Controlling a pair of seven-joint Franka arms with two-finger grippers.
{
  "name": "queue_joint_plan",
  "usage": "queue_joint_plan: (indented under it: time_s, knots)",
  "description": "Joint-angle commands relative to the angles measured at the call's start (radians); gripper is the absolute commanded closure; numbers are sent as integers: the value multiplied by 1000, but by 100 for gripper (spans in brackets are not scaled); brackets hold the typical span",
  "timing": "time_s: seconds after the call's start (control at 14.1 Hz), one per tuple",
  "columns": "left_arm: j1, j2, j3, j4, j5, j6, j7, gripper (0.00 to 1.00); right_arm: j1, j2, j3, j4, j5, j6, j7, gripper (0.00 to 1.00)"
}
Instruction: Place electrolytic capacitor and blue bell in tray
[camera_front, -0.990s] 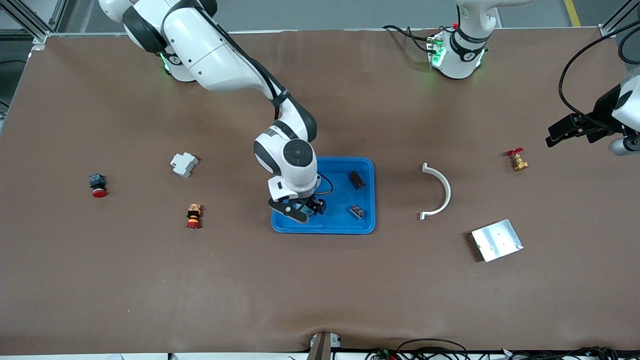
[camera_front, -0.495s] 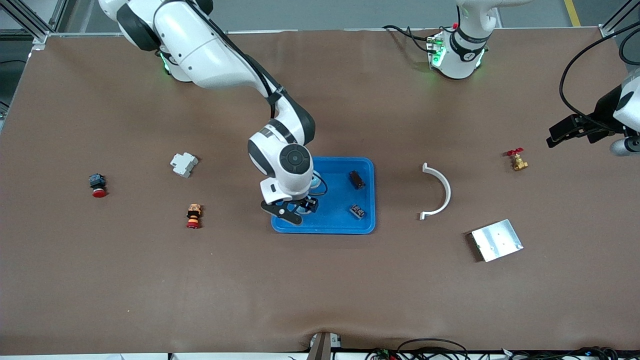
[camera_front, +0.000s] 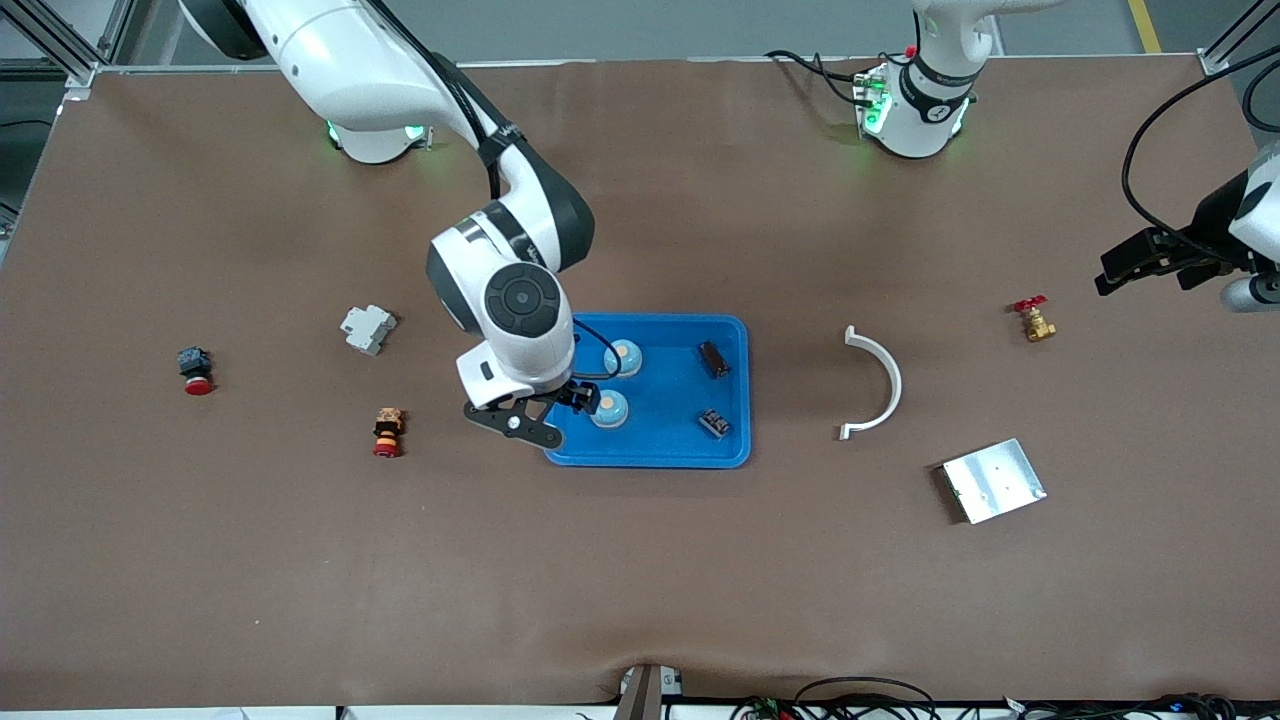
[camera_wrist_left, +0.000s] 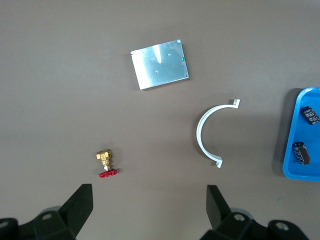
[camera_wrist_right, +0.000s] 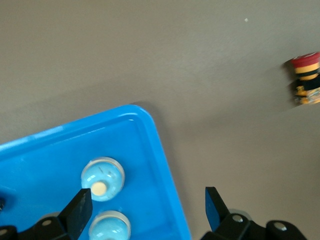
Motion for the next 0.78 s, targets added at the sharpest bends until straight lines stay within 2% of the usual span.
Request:
queue_joint_plan:
  time_s: [0.0,0.35,0.57,0.71]
  knots:
    - [5,-4,0,3,-30,3,26,0,-37,-55,12,-32,13,-41,-81,0]
    - [1,-16,-11,-6,-30,-2,19,0,-84,-134,15,-34,13,-119,-143,0]
    - [-1,-18,-12,-10,-30,-3,11,0,-150,-191,11,-34,12,-179,-322,0]
    - [0,-30,-21,-22,-30,-3,6,0,-202,-223,6,-33,10,-211,-358,0]
